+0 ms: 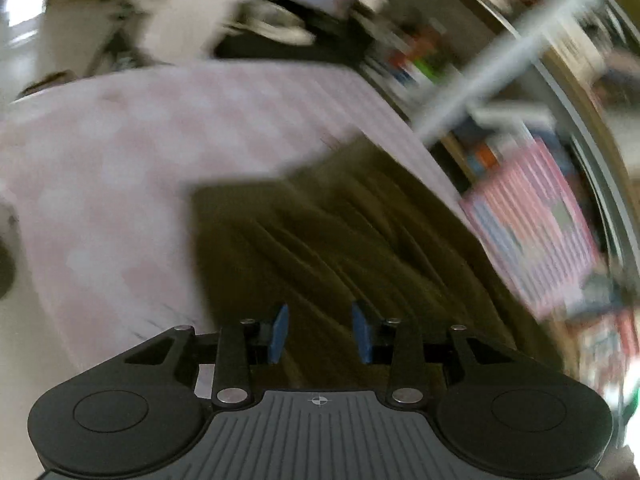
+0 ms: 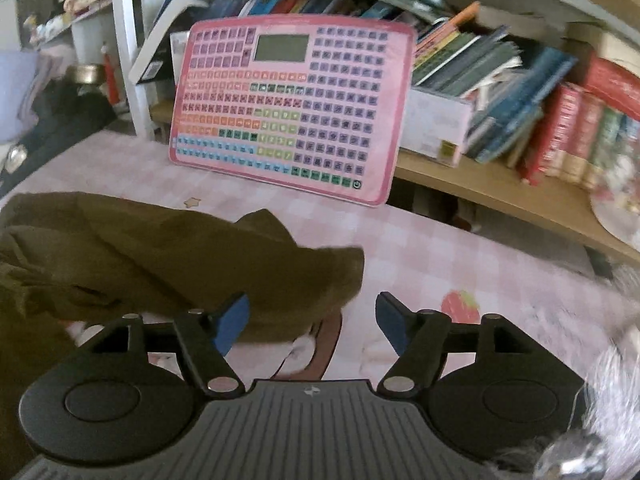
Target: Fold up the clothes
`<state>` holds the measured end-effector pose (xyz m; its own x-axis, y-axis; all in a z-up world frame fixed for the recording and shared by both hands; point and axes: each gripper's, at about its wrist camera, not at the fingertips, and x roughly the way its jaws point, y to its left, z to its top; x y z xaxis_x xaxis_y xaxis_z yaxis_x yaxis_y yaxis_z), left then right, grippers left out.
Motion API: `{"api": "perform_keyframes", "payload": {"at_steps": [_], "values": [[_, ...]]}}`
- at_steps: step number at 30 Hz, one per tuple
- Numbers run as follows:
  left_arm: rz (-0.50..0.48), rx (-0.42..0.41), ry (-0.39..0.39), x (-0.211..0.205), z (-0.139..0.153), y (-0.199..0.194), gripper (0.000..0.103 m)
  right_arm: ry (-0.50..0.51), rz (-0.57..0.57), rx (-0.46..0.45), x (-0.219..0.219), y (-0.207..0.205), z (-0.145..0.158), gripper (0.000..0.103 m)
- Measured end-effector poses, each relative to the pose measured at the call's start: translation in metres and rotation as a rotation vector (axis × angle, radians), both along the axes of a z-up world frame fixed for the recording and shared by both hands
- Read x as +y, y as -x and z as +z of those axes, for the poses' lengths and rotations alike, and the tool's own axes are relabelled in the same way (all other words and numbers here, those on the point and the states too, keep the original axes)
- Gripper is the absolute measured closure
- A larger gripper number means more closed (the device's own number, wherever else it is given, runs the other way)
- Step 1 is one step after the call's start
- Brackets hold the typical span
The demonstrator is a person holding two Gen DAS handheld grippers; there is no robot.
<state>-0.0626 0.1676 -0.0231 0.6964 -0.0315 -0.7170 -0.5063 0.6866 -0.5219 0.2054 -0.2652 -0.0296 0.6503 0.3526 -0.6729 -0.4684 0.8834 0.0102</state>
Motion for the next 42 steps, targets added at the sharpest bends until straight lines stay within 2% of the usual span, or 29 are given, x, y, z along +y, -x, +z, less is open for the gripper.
{"api": "perform_keyframes", "payload": {"at_steps": [2,5,6,7,8,10,13,16,18,19,22,24,26,27,29,32,34,38,42], "values": [[-0.105,0.014,-0.08,-0.021,0.004,-0.009,0.067,-0.024,0.03,0.007,-0.001,-0.012,-0.004,0.035],[-0.23,0.036,-0.174,-0.048,0.008,-0.021,0.067,-0.08,0.078,0.013,-0.006,-0.021,-0.006,0.044],[-0.254,0.044,-0.192,-0.055,0.008,-0.023,0.067,-0.099,0.094,0.019,-0.008,-0.021,-0.006,0.055],[-0.275,0.05,-0.207,-0.062,0.009,-0.026,0.067,-0.119,0.111,0.025,-0.01,-0.021,-0.005,0.072],[-0.282,0.05,-0.205,-0.065,0.009,-0.028,0.067,-0.156,0.135,0.045,-0.013,-0.02,-0.003,0.08],[-0.294,0.049,-0.201,-0.07,0.008,-0.033,0.067,-0.237,0.199,0.076,-0.02,-0.011,0.006,0.087],[-0.312,0.049,-0.196,-0.078,0.008,-0.04,0.067,-0.36,0.334,0.088,-0.03,0.014,0.032,0.089],[-0.329,0.049,-0.191,-0.086,0.009,-0.045,0.067,-0.607,0.46,0.061,-0.043,0.046,0.077,0.089],[-0.343,0.05,-0.19,-0.09,0.009,-0.046,0.067,-0.752,0.465,-0.005,-0.049,0.056,0.101,0.089],[-0.349,0.051,-0.191,-0.093,0.009,-0.047,0.067,-0.786,0.43,-0.037,-0.051,0.055,0.108,0.089],[-0.354,0.05,-0.201,-0.094,0.011,-0.045,0.067,-0.692,0.157,-0.091,-0.045,0.024,0.103,0.089],[-0.346,0.044,-0.202,-0.093,0.013,-0.041,0.067,-0.542,-0.044,-0.064,-0.036,-0.008,0.084,0.087],[-0.333,0.043,-0.204,-0.091,0.014,-0.037,0.067,-0.424,-0.168,-0.038,-0.032,-0.032,0.063,0.073],[-0.325,0.044,-0.204,-0.09,0.014,-0.034,0.067,-0.371,-0.206,-0.026,-0.029,-0.038,0.054,0.061],[-0.309,0.046,-0.195,-0.086,0.013,-0.031,0.067,-0.336,-0.236,-0.018,-0.032,-0.039,0.045,0.06],[-0.288,0.059,-0.177,-0.081,0.008,-0.029,0.067,-0.352,-0.229,0.012,-0.045,-0.027,0.036,0.06],[-0.286,0.062,-0.17,-0.081,0.006,-0.03,0.067,-0.289,-0.226,0.037,-0.05,-0.018,0.025,0.06],[-0.315,0.063,-0.169,-0.086,0.003,-0.034,0.067,-0.196,-0.215,0.14,-0.054,0.007,-0.005,0.06],[-0.346,0.067,-0.179,-0.093,0.003,-0.035,0.067,-0.199,-0.223,0.207,-0.054,0.021,-0.028,0.06]]}}
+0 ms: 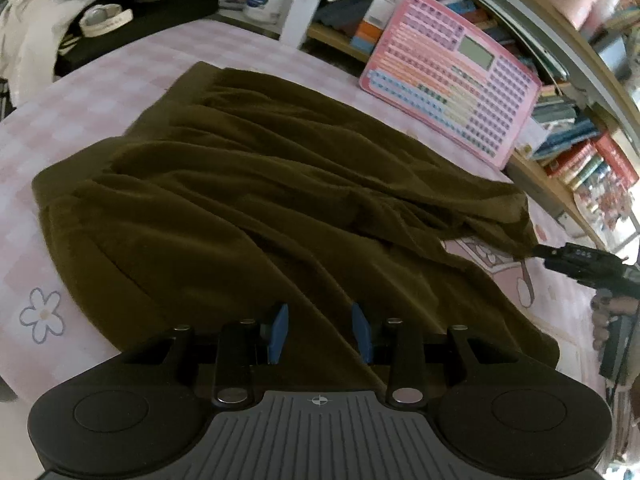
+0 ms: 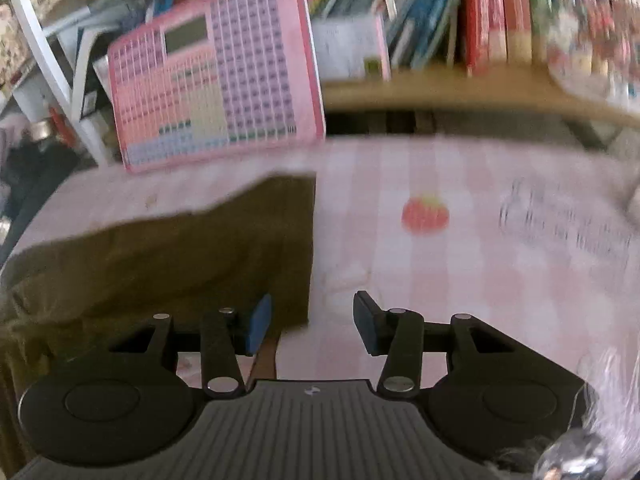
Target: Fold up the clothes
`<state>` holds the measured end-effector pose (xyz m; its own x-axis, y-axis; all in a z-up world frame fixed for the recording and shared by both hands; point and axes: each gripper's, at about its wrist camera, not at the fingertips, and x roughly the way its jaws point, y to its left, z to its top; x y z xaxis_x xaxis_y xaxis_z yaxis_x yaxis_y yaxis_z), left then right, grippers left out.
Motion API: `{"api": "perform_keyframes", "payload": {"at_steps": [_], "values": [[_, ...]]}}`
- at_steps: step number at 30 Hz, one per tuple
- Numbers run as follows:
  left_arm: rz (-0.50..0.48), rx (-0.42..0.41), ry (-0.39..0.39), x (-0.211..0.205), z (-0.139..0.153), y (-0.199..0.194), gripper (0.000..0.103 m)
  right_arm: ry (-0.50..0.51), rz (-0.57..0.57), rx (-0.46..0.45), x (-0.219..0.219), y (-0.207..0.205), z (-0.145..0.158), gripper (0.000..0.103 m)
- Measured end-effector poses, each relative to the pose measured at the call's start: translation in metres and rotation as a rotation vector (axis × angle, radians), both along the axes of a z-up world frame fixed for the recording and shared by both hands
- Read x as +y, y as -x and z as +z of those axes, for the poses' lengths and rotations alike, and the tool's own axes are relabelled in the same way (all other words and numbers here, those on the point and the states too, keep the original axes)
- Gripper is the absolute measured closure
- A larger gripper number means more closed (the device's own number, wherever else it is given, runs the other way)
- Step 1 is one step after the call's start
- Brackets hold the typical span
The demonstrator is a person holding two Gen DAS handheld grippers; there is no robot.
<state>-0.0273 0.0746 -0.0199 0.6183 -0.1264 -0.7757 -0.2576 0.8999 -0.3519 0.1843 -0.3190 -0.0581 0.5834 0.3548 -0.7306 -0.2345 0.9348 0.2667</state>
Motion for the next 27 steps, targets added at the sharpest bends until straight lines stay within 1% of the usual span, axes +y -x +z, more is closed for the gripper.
{"api": "perform_keyframes", "payload": {"at_steps": [4,5,6,7,8,10,12,14,15,16,17,18,20,21,22,23,24,25,26,27], "values": [[0.003,-0.002,-0.008,-0.001,0.002,0.003,0.067,-0.032,-0.056,-0.001,0.005,0.003,-0.006,0.06],[0.006,-0.004,-0.009,0.0,0.003,0.004,0.067,-0.028,-0.054,-0.001,0.008,0.0,-0.006,0.061],[0.01,-0.006,-0.011,0.0,0.004,0.005,0.067,-0.023,-0.048,-0.001,0.012,-0.003,-0.007,0.065],[0.017,-0.009,-0.012,0.002,0.004,0.007,0.067,-0.017,-0.042,-0.002,0.015,-0.007,-0.008,0.084],[0.026,-0.011,-0.012,0.003,0.005,0.008,0.067,-0.012,-0.036,-0.002,0.019,-0.01,-0.008,0.088],[0.045,-0.016,-0.013,0.006,0.007,0.012,0.067,-0.002,0.016,0.016,0.027,-0.015,-0.002,0.094],[0.064,-0.02,-0.014,0.01,0.009,0.015,0.067,-0.18,0.05,-0.009,0.02,-0.013,0.026,0.095],[0.082,-0.024,-0.015,0.013,0.01,0.017,0.067,-0.491,0.048,-0.093,-0.002,-0.002,0.059,0.097],[0.09,-0.025,-0.013,0.015,0.01,0.019,0.067,-0.601,0.026,-0.124,-0.014,0.003,0.072,0.098],[0.095,-0.025,-0.01,0.016,0.009,0.019,0.067,-0.699,0.001,-0.15,-0.026,0.007,0.083,0.098],[0.1,-0.025,-0.008,0.017,0.009,0.02,0.067,-0.718,-0.028,-0.165,-0.034,0.01,0.09,0.098],[0.1,-0.027,-0.006,0.018,0.009,0.02,0.067,-0.652,-0.046,-0.165,-0.037,0.01,0.093,0.098],[0.101,-0.031,-0.001,0.018,0.009,0.02,0.067,-0.395,-0.012,-0.057,-0.027,0.004,0.077,0.098],[0.099,-0.031,-0.001,0.018,0.009,0.019,0.067,-0.261,0.007,0.001,-0.022,0.001,0.067,0.094],[0.097,-0.03,-0.001,0.018,0.009,0.018,0.067,-0.218,0.041,0.056,-0.021,0.002,0.056,0.094],[0.095,-0.03,-0.001,0.017,0.009,0.018,0.067,-0.195,0.077,0.111,-0.02,0.004,0.045,0.094],[0.093,-0.03,0.0,0.017,0.009,0.017,0.067,-0.172,0.113,0.165,-0.019,0.006,0.034,0.09],[0.091,-0.029,0.0,0.017,0.009,0.016,0.067,-0.18,0.107,0.176,-0.023,0.008,0.03,0.074],[0.089,-0.029,0.0,0.016,0.008,0.015,0.067,-0.195,0.092,0.177,-0.027,0.009,0.027,0.067],[0.087,-0.028,0.0,0.016,0.008,0.015,0.067,-0.198,0.067,0.161,-0.03,0.009,0.027,0.062]]}}
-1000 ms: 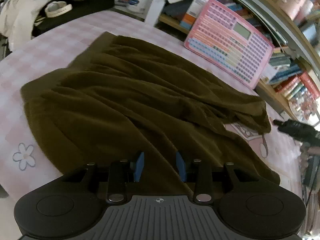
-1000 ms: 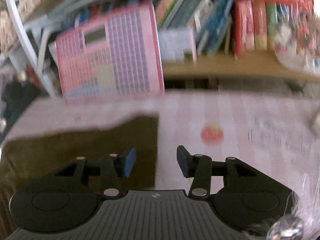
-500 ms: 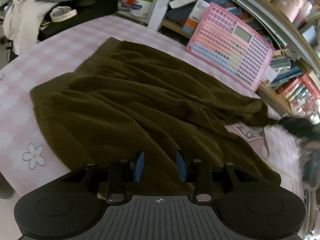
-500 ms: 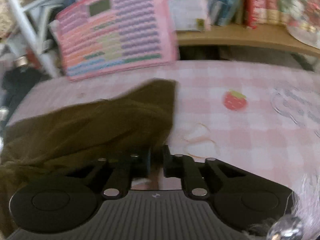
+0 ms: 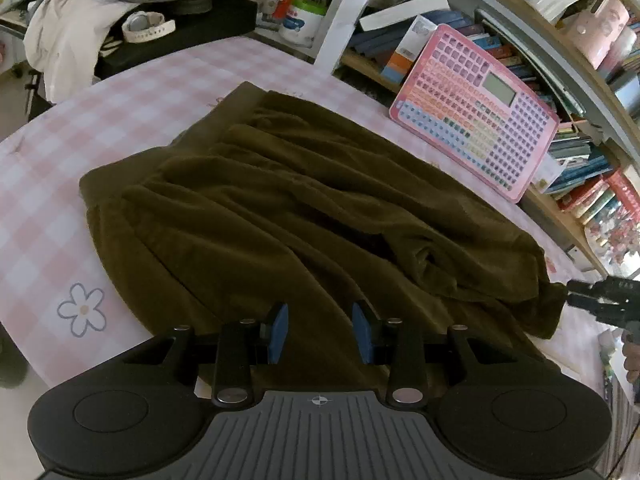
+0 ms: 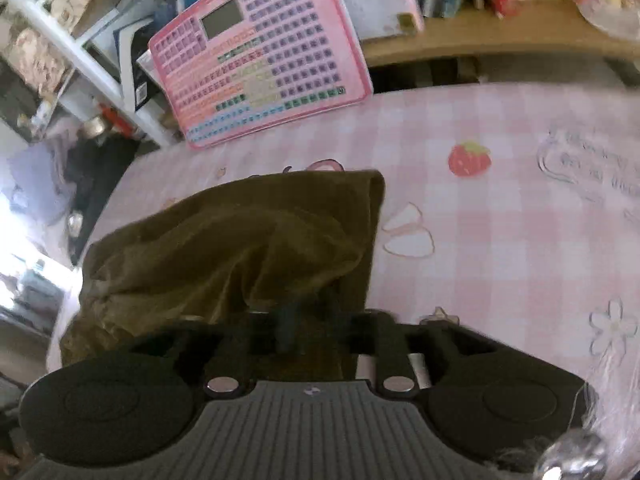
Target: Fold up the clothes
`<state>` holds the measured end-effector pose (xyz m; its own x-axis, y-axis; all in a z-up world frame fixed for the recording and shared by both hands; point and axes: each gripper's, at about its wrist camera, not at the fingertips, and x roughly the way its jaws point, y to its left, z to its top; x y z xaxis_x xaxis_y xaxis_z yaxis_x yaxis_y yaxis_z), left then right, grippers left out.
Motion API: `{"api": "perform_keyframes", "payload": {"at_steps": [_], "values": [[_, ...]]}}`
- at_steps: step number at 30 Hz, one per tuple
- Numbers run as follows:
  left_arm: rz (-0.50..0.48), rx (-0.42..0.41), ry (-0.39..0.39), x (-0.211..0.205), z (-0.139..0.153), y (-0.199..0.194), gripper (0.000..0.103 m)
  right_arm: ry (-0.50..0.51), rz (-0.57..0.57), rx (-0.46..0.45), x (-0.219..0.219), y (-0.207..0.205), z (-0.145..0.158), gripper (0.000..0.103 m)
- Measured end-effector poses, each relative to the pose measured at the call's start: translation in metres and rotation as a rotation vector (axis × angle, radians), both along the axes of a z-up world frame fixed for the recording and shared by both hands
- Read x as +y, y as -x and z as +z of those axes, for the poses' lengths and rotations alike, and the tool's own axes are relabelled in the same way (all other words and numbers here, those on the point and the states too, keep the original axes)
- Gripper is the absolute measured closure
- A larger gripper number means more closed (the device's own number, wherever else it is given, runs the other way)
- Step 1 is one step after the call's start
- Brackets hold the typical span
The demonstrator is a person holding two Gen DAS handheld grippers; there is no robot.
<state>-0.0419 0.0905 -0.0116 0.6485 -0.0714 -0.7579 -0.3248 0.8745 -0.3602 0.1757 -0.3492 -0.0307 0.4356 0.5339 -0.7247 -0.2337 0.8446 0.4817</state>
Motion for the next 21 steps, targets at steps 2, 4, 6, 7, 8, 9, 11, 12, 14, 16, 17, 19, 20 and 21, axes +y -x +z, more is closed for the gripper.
{"api": "perform_keyframes", "payload": {"at_steps": [2,4,6,7,8,9,11,12,14,16,17,19,20,21], "values": [[-0.004,0.001,0.0,-0.001,0.0,-0.001,0.067,0.006,-0.052,-0.029,-0.003,-0.005,0.002,0.062],[-0.017,0.002,-0.001,-0.003,0.0,-0.004,0.067,0.028,-0.092,-0.064,0.004,-0.018,0.004,0.062],[-0.037,0.005,-0.009,-0.008,0.0,-0.005,0.067,0.075,-0.107,-0.101,0.017,-0.033,0.002,0.062],[-0.045,0.006,-0.013,-0.009,0.0,-0.005,0.067,0.114,-0.103,-0.117,0.025,-0.041,-0.001,0.062],[-0.045,0.005,-0.017,-0.01,0.001,-0.004,0.067,0.155,-0.096,-0.131,0.033,-0.048,-0.004,0.062],[-0.045,0.005,-0.02,-0.011,0.002,-0.002,0.067,0.189,-0.091,-0.138,0.04,-0.055,-0.009,0.062],[-0.032,0.003,-0.024,-0.01,0.003,0.002,0.067,0.246,-0.084,-0.142,0.052,-0.067,-0.019,0.063],[-0.016,0.001,-0.023,-0.007,0.003,0.004,0.067,0.267,-0.079,-0.141,0.056,-0.07,-0.023,0.065],[0.013,-0.001,-0.02,-0.002,0.003,0.009,0.067,0.308,-0.068,-0.141,0.063,-0.075,-0.033,0.087],[0.022,0.006,-0.007,0.0,0.0,0.008,0.067,0.259,0.031,-0.118,0.07,-0.069,-0.024,0.099],[0.026,0.009,-0.001,0.001,-0.001,0.008,0.067,0.229,0.084,-0.106,0.073,-0.066,-0.019,0.099],[0.035,0.016,0.012,0.003,-0.004,0.007,0.067,0.046,0.269,-0.128,0.081,-0.042,0.016,0.099],[0.04,0.019,0.019,0.004,-0.006,0.007,0.067,-0.049,0.318,-0.151,0.079,-0.031,0.034,0.099],[0.044,0.023,0.025,0.005,-0.007,0.007,0.067,-0.14,0.356,-0.173,0.075,-0.02,0.053,0.099]]}}
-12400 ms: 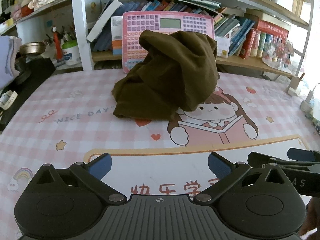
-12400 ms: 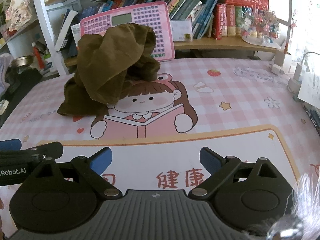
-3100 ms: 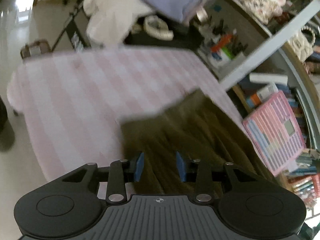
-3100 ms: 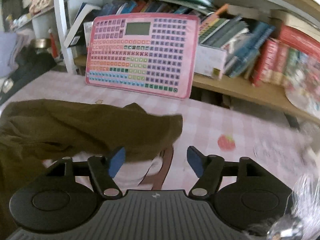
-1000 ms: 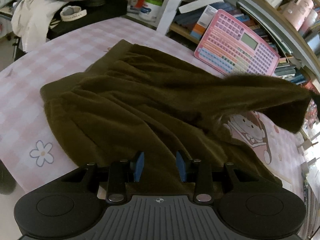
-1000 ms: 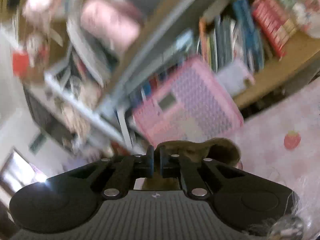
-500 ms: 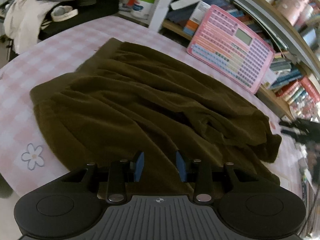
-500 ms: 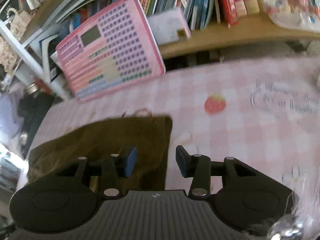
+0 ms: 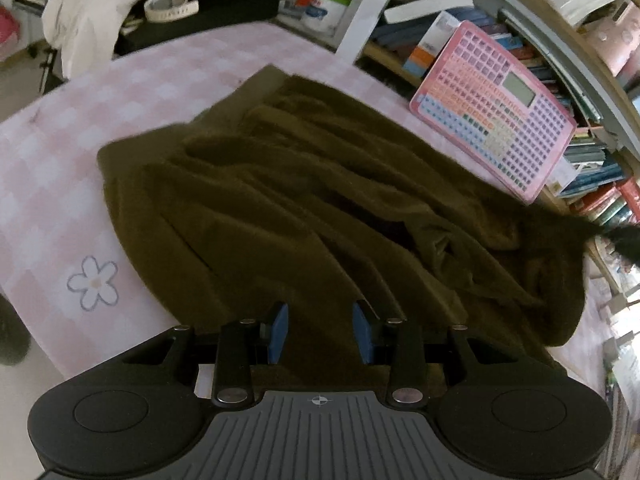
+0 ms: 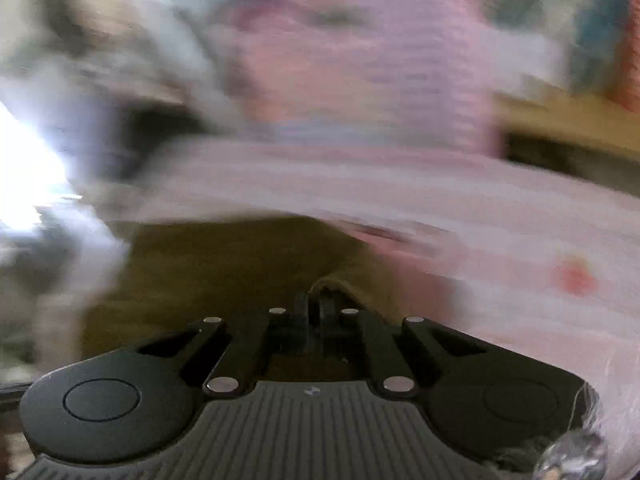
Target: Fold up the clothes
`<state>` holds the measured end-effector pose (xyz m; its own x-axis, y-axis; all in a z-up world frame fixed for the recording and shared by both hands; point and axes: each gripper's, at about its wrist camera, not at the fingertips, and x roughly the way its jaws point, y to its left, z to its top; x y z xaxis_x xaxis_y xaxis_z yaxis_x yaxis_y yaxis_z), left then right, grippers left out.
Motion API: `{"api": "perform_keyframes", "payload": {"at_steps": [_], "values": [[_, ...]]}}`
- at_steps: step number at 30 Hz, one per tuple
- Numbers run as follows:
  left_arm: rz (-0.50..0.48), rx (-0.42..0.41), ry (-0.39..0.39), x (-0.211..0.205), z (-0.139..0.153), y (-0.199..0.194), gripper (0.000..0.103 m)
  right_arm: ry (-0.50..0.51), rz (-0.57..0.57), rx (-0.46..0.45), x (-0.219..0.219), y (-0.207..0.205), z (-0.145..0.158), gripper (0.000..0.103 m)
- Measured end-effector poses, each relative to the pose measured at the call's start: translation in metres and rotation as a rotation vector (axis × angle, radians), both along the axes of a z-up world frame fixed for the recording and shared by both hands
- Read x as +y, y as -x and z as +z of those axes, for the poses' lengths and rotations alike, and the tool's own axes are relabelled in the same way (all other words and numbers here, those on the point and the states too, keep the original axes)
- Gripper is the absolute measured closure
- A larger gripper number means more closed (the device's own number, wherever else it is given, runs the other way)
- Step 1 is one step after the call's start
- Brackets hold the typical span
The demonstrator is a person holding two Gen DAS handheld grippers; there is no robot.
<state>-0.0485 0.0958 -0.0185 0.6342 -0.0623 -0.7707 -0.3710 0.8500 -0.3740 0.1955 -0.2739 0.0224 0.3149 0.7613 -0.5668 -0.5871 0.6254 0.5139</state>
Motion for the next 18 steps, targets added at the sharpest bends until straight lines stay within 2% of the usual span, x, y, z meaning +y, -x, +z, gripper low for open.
{"api": "perform_keyframes", "payload": {"at_steps": [1,3,7,8,10,11,15,18], "values": [[0.004,0.003,0.006,0.001,-0.001,0.0,0.067,-0.046,-0.011,-0.008,-0.006,0.005,0.015,0.099],[0.012,0.009,0.018,0.003,-0.004,-0.001,0.067,-0.06,-0.121,-0.037,-0.019,0.001,0.037,0.099],[-0.013,-0.003,0.011,0.0,-0.001,-0.001,0.067,0.081,-0.429,-0.149,-0.031,-0.037,0.053,0.098],[-0.019,-0.006,0.009,0.0,-0.001,-0.001,0.067,0.12,-0.492,-0.163,-0.031,-0.05,0.05,0.091],[-0.031,-0.012,0.006,-0.002,0.001,-0.001,0.067,0.269,-0.577,-0.191,-0.027,-0.068,0.038,0.054],[-0.038,-0.015,0.004,-0.002,0.002,-0.002,0.067,0.337,-0.601,-0.195,-0.026,-0.073,0.031,0.055],[-0.012,-0.003,0.017,0.003,-0.003,0.003,0.067,0.325,-0.567,-0.138,-0.042,-0.054,0.003,0.058],[0.012,0.006,0.04,0.008,-0.007,0.004,0.067,0.419,-0.508,-0.09,-0.033,-0.036,-0.027,0.063]]}}
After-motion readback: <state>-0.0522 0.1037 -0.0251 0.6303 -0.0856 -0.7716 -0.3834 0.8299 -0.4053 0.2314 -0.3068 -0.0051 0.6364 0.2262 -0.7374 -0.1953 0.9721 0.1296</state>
